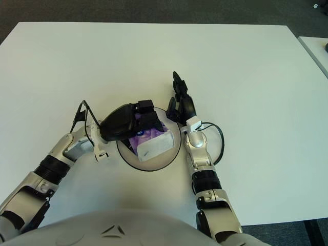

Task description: Put the tissue paper into the plate.

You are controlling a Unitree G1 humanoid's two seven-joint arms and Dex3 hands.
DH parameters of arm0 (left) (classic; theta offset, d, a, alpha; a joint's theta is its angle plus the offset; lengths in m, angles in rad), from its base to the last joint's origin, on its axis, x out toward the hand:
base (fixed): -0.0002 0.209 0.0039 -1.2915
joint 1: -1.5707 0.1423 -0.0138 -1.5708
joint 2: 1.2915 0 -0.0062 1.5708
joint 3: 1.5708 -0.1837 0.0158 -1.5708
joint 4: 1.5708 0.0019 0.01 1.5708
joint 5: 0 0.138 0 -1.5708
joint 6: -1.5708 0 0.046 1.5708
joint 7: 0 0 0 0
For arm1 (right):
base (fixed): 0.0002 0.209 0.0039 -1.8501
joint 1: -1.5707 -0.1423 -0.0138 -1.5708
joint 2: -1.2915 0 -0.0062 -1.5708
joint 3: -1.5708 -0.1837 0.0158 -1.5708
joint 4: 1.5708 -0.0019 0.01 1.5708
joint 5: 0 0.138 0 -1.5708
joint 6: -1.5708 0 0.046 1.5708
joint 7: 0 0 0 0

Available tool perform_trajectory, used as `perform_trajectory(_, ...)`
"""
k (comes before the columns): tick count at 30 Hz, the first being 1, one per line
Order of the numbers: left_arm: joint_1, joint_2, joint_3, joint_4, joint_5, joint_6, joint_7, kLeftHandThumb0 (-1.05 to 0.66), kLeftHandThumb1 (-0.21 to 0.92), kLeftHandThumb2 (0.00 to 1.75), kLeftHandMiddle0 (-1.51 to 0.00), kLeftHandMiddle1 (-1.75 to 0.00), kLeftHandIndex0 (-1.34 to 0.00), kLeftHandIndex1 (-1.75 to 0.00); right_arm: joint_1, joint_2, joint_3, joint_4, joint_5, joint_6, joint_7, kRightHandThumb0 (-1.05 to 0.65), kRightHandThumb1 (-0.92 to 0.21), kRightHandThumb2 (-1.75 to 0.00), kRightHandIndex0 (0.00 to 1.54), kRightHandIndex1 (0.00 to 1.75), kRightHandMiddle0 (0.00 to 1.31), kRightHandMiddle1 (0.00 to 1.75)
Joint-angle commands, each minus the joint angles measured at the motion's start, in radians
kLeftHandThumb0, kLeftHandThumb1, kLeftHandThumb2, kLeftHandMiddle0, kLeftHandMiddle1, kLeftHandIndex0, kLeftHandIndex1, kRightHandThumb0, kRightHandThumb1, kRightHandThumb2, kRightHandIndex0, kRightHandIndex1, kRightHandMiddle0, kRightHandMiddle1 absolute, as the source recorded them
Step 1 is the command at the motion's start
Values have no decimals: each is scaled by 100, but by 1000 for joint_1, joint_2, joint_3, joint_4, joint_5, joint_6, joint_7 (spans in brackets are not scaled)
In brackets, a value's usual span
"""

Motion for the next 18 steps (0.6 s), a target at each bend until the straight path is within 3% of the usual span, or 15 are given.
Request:
perform_trajectory(1,6,102,-26,-114,-23,76,-204,-82,89,70,-13,-118,-8,-132,186,18,29,304,-26,12,14,-84,-92,-109,9,2,0,19)
perform_trajectory(2,8,122,-23,-143,-18,91,-240,-89,90,74,-8,-77,-5,-95,179,22,30,311,-26,15,12,-85,-92,-109,9,2,0,19)
perform_trajectory(5,16,154,-9,-202,-18,112,-292,-100,91,81,-3,-26,-2,-45,159,32,32,330,-29,20,4,-87,-92,-109,10,2,0,17)
perform_trajectory(8,15,143,-6,-201,3,115,-283,-103,92,85,-1,-8,0,-18,129,46,35,331,-37,39,-19,-91,-92,-109,9,2,0,14)
perform_trajectory(10,18,142,-4,-204,-6,116,-280,-104,92,86,0,-4,0,-9,122,48,35,333,-38,41,-23,-92,-92,-109,9,1,0,12)
perform_trajectory(12,21,139,-6,-200,-28,122,-282,-104,92,84,0,-2,0,-4,-41,-20,191,464,-307,309,-211,-85,-92,-106,12,3,0,20)
perform_trajectory(14,25,141,-10,-201,-58,137,-300,-105,92,81,0,-1,0,-2,-31,15,204,637,-367,213,-482,-81,-92,-102,11,2,0,21)
perform_trajectory(16,25,145,-11,-203,-84,151,-319,-105,92,77,0,0,0,-1,87,-7,181,582,-362,62,-513,-85,-92,-99,7,1,0,14)
perform_trajectory(18,23,147,-11,-203,-96,158,-330,-105,92,73,0,0,0,0,161,-40,191,504,-381,-9,-491,-91,-92,-98,3,0,0,6)
